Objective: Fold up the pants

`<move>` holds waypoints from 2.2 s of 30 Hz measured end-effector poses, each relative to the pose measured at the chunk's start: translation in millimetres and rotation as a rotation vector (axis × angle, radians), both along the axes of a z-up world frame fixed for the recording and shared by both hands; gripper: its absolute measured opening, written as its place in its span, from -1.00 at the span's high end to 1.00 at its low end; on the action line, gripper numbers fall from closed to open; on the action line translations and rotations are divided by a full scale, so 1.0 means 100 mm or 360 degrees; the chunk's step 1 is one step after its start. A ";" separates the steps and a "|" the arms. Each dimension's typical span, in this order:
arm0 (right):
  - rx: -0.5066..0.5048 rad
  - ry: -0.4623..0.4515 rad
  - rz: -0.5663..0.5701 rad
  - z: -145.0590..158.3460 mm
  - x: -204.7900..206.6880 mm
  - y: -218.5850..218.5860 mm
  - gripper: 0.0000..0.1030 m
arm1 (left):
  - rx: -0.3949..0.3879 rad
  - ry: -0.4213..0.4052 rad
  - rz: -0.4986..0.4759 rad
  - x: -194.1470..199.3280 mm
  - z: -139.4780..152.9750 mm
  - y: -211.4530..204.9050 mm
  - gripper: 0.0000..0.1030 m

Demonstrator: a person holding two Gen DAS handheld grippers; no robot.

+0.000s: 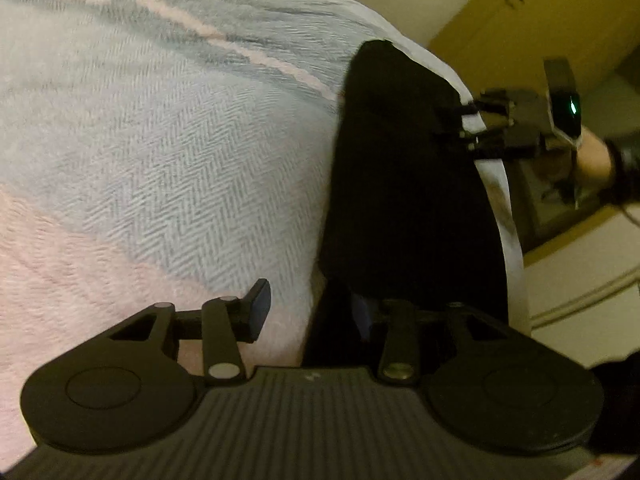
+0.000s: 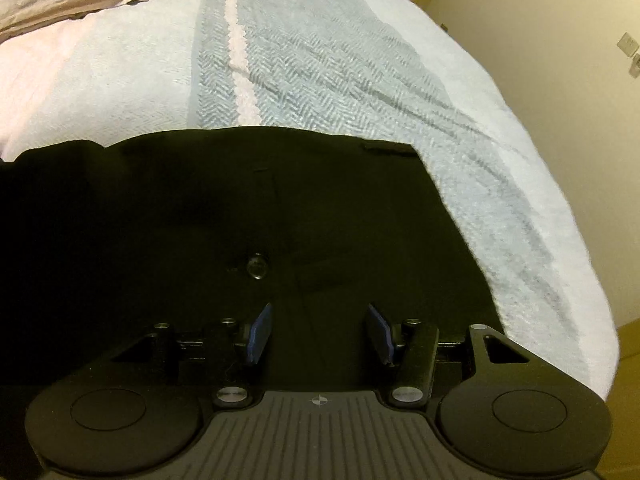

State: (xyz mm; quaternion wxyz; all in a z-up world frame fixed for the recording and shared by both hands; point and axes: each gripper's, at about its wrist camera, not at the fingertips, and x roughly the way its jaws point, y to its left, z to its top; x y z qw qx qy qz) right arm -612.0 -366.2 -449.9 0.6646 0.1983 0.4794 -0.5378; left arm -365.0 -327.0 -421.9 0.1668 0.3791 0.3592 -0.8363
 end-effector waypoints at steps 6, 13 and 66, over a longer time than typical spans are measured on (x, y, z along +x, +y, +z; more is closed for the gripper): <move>-0.0039 -0.0011 -0.0063 -0.05 -0.12 0.02 0.03 | -0.0003 -0.0033 0.0306 -0.05 -0.11 -0.25 0.31; -0.0080 -0.0046 -0.0133 0.02 -0.13 0.14 0.02 | 0.0006 -0.0151 0.0565 0.43 -0.08 -0.22 0.51; 0.0175 -0.0583 0.0299 -0.08 0.91 0.66 0.02 | 0.0017 0.0074 0.0389 0.45 0.63 0.11 0.97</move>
